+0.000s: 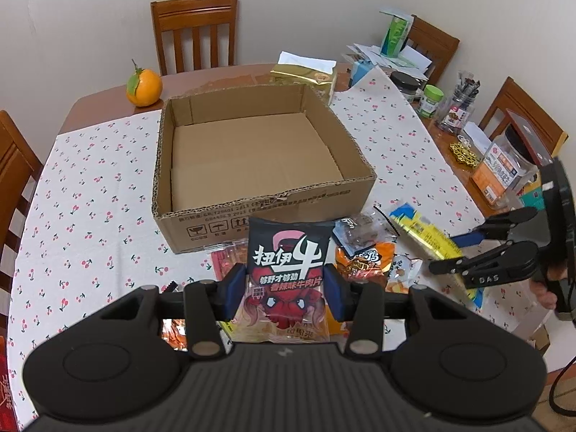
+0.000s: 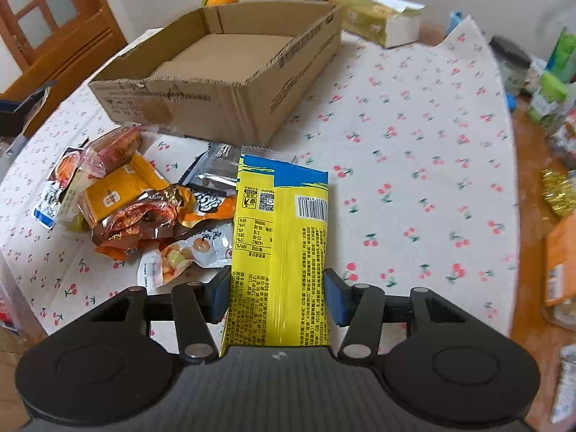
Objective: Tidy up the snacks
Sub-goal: 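Carry both packs over the cardboard box and open both grippers to drop them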
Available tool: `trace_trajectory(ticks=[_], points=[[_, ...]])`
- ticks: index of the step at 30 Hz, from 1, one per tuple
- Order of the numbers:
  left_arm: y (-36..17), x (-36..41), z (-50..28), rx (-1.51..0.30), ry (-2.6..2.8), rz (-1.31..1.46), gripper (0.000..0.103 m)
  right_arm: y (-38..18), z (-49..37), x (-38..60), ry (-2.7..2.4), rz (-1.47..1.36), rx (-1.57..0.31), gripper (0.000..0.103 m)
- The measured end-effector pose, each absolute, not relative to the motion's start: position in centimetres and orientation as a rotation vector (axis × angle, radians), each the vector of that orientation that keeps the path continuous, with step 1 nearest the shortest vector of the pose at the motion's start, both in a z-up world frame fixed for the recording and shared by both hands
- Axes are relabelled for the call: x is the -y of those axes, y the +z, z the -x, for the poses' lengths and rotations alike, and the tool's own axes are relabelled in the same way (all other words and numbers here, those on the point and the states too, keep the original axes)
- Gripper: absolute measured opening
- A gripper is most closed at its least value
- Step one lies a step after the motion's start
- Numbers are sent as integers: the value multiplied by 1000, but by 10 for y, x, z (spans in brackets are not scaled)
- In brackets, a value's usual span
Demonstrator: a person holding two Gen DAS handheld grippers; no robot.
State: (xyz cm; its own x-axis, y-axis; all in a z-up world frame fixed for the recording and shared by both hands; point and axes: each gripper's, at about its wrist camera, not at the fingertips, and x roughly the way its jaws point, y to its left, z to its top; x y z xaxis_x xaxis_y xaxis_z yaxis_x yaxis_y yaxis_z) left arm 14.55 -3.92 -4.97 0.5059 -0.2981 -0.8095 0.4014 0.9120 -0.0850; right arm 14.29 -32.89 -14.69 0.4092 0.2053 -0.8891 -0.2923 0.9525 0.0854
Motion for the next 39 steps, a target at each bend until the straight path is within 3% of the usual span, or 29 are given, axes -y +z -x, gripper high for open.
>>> trace_trajectory(ticks=[10,19,22,24,39], points=[[-36,36,-173,-909,-460,-144,45,-67,-145,302,266,120,-976,58],[-40,38,-270,-848,-437,-130,45,-36,-194,265,289,101,-891,58],[-51,39,-305,-810,-397,-107,57,-38,-212,253,275,94,-894,58],[-58,39,-319,-798,-338,-92,89,-42,-223,247,267,86,-900,58],[-56,-14,-225,-722,-278,-75,95,-51,-310,207,209,103,-916,58]])
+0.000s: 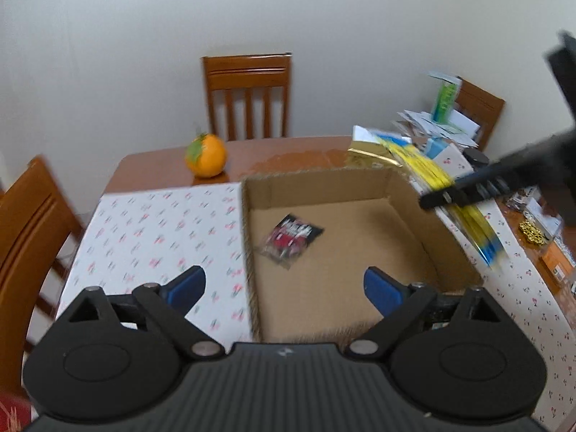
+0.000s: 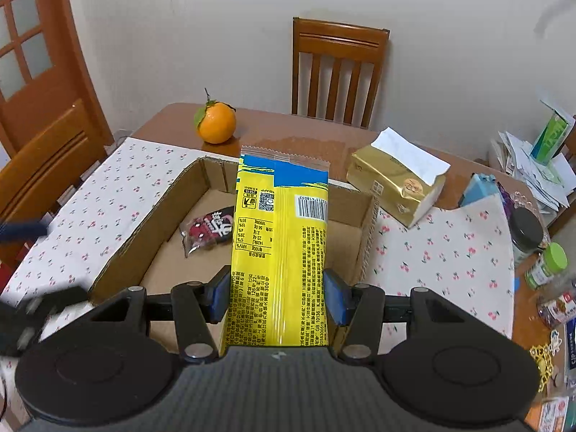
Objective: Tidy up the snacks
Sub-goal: 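Carry both packs over the cardboard box and open both grippers to drop them, then move both grippers back toward the remaining snack pile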
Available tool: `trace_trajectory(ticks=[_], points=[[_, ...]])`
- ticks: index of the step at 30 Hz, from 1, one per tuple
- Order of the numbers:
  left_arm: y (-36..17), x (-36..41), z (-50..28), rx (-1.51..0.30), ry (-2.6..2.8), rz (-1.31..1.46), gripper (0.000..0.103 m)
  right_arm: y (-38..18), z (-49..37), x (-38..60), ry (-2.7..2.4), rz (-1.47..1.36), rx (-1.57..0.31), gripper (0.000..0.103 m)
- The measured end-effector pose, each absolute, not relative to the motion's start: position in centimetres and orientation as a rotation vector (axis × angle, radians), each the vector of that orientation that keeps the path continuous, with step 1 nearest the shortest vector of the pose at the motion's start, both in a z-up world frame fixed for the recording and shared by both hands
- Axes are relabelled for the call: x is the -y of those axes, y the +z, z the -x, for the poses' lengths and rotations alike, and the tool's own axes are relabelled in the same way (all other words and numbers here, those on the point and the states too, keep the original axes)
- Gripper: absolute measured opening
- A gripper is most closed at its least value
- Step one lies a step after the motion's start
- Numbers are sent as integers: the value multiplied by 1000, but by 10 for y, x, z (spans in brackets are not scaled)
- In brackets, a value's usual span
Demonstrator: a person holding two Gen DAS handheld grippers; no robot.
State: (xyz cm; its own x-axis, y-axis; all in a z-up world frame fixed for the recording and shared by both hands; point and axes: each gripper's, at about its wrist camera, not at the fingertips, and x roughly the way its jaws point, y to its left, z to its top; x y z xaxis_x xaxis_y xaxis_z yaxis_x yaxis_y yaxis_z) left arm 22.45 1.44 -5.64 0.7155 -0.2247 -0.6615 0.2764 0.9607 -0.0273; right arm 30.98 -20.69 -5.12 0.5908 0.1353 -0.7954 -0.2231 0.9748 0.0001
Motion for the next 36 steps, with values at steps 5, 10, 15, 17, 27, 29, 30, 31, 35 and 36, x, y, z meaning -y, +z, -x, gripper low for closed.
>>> trace_trajectory(ticks=[5,10,15,17,27,29,30,31,35,36], points=[[-68,-31,-200,-766,-238,-28,95,-61,-335,188,182,157,-913,59],[-76,-42,-191,-793,-217,7,95,-77,-351,180,125,225,-901,87],[-78,-42,-188,-790,-202,-12,95,-74,-335,181,138,210,-886,99],[-79,-40,-188,-786,-201,-16,95,-70,-323,180,137,221,-870,103],[-90,-29,-170,-811,-208,-81,95,-66,-249,192,83,241,-840,103],[-94,-27,-163,-819,-207,-90,95,-73,-236,199,57,226,-866,103],[-96,-27,-161,-827,-203,-93,95,-78,-231,202,49,222,-879,103],[-99,-26,-158,-838,-201,-97,95,-82,-225,205,39,218,-892,103],[-111,-25,-147,-875,-189,-120,95,-100,-208,219,-6,177,-960,103],[-113,-25,-145,-883,-186,-125,95,-104,-205,222,-13,164,-974,103]])
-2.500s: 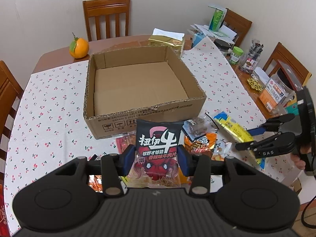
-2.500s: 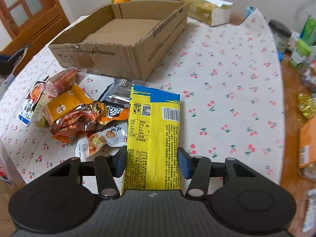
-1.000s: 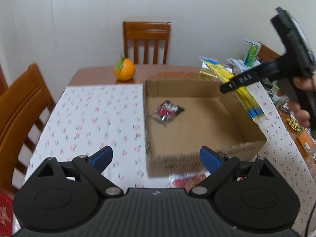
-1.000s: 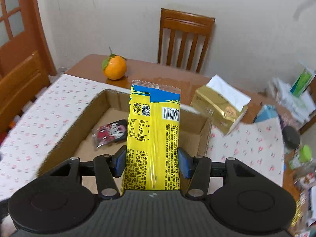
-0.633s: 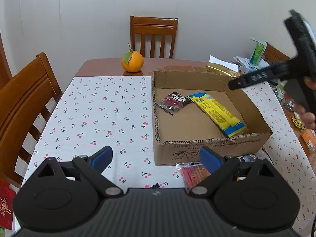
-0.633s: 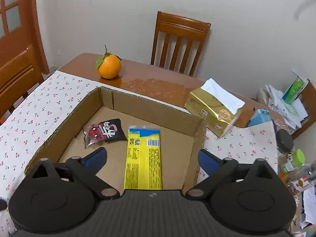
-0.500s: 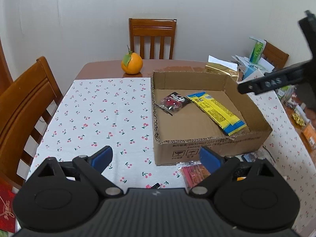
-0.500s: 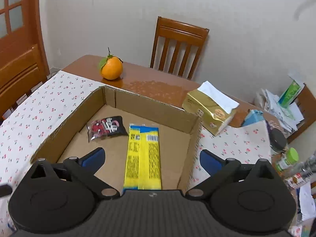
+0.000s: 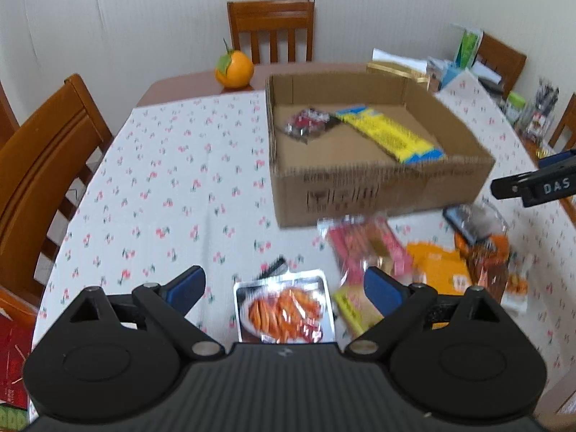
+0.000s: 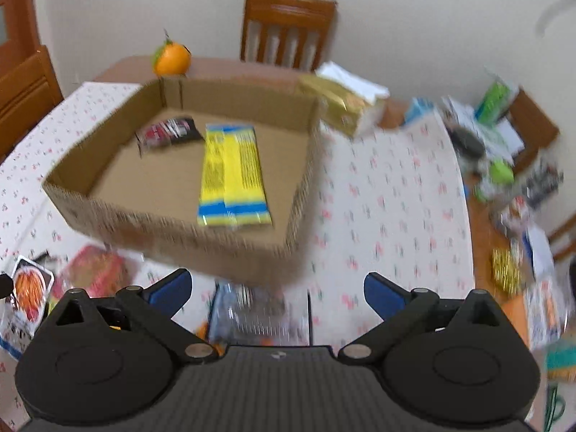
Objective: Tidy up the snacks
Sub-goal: 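Move both grippers back toward the remaining snack pile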
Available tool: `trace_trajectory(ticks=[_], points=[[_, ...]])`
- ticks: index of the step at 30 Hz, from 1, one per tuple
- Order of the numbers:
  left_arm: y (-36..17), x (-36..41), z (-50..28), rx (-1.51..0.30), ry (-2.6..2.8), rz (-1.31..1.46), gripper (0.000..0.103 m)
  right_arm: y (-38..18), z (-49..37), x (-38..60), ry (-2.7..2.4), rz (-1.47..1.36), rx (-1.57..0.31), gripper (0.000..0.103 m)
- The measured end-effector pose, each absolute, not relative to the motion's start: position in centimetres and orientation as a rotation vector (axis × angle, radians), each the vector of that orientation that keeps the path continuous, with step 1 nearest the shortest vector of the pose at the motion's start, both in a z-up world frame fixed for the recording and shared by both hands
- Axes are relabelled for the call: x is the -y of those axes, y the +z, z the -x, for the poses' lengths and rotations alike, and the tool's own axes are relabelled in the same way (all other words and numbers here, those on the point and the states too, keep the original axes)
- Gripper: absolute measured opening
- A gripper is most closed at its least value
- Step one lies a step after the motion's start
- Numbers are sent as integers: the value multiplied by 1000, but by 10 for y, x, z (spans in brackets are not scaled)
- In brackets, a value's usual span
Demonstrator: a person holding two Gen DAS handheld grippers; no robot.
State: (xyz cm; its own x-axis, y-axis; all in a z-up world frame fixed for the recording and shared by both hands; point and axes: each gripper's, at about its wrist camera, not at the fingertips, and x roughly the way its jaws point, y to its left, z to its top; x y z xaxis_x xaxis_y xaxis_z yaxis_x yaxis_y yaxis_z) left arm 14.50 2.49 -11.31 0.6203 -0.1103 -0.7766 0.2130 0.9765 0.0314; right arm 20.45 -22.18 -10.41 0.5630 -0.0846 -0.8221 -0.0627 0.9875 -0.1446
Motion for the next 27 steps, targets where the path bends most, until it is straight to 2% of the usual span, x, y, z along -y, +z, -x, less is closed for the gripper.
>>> trace_trajectory(ticks=[16,27], points=[[-163,-28,-143,-994,-129,-107,95,-127,-180,240,-58,95,-1055,103],[-174,-42,-139,-1047,-86,-109,95,-143,-175,252,-123,74,-1103,103]])
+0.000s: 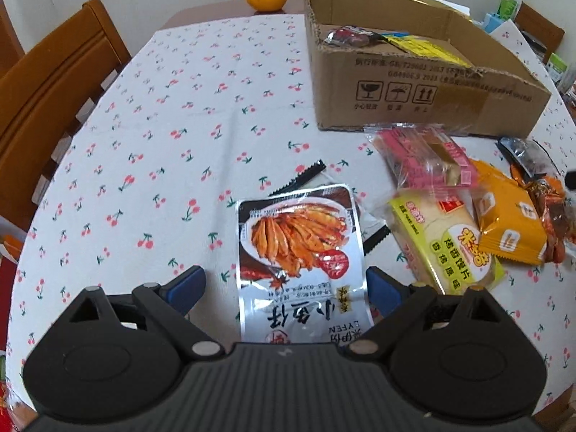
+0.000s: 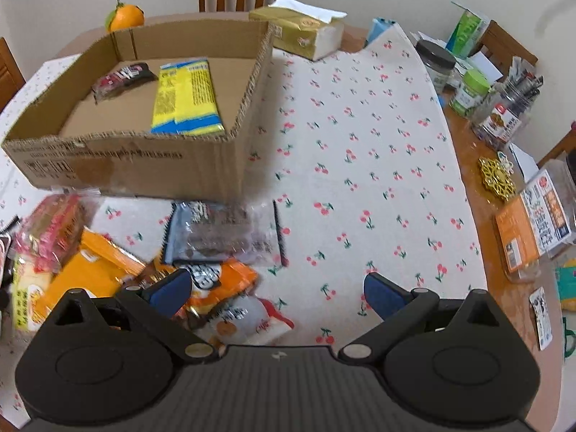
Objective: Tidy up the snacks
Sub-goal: 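Move both grippers back toward the remaining snack pile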
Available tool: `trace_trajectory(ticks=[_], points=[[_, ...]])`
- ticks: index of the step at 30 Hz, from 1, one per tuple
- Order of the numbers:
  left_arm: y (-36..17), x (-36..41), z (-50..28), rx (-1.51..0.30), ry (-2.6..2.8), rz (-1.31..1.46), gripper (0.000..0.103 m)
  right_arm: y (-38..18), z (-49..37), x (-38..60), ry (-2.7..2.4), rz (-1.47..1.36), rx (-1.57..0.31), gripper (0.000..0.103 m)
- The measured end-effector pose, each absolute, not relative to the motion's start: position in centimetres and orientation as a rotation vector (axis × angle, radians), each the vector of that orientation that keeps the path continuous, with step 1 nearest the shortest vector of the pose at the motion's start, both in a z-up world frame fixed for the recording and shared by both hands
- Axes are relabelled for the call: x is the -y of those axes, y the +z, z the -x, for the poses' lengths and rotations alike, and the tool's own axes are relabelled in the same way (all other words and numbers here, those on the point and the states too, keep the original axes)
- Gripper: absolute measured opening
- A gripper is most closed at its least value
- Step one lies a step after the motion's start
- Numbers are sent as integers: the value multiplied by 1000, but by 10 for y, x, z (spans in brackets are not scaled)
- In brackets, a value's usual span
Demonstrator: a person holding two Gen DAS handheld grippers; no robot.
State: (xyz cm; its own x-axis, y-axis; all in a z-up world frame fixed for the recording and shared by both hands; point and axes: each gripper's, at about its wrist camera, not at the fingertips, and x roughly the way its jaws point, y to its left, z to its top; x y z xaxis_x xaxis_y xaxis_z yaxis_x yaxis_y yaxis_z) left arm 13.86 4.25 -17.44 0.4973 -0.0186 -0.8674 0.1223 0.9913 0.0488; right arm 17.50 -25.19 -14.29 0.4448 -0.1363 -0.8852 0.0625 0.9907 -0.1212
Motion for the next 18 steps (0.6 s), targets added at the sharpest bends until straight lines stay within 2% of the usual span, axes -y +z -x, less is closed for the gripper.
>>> trace_trajectory(ticks=[18], points=[[-175,-41,-141,-1069,-122,-88,95,-165,-167,252,-126,64,-1168,103]])
